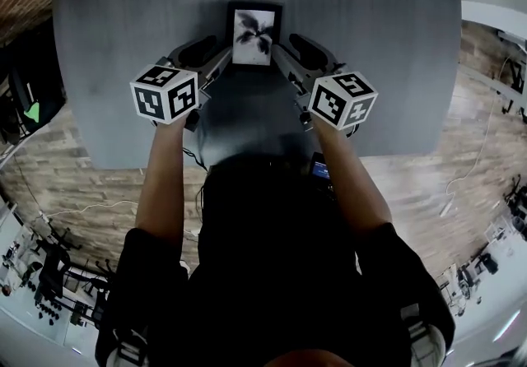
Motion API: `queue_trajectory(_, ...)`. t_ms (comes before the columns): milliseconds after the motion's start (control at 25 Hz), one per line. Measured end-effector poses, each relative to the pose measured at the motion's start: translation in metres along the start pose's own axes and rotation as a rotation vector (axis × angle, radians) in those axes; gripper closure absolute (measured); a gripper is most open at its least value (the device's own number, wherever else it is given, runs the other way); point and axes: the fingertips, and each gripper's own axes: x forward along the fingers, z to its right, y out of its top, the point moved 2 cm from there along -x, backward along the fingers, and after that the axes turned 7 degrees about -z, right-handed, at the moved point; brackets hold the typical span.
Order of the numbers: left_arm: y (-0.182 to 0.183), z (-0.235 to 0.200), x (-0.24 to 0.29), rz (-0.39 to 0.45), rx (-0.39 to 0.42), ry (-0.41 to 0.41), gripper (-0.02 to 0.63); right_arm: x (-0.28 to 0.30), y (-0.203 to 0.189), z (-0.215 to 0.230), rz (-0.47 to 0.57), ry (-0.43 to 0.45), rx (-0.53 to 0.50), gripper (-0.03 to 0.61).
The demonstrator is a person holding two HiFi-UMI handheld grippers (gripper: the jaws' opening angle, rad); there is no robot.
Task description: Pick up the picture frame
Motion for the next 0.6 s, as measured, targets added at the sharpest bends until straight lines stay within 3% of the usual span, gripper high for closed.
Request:
queue_trajectory(240, -0.011, -0.006, 0.020, -0.092, 0.015, 0.004, 0.443, 0.016, -0.017, 0.015, -0.079, -0.064, 0.023, 0.387)
queue_trajectory(600, -0.013, -0.010, 0.028, -0.111, 0.023, -0.009, 0.448, 0.033, -0.026, 0.008, -0.148, -0.108, -0.041, 0.410)
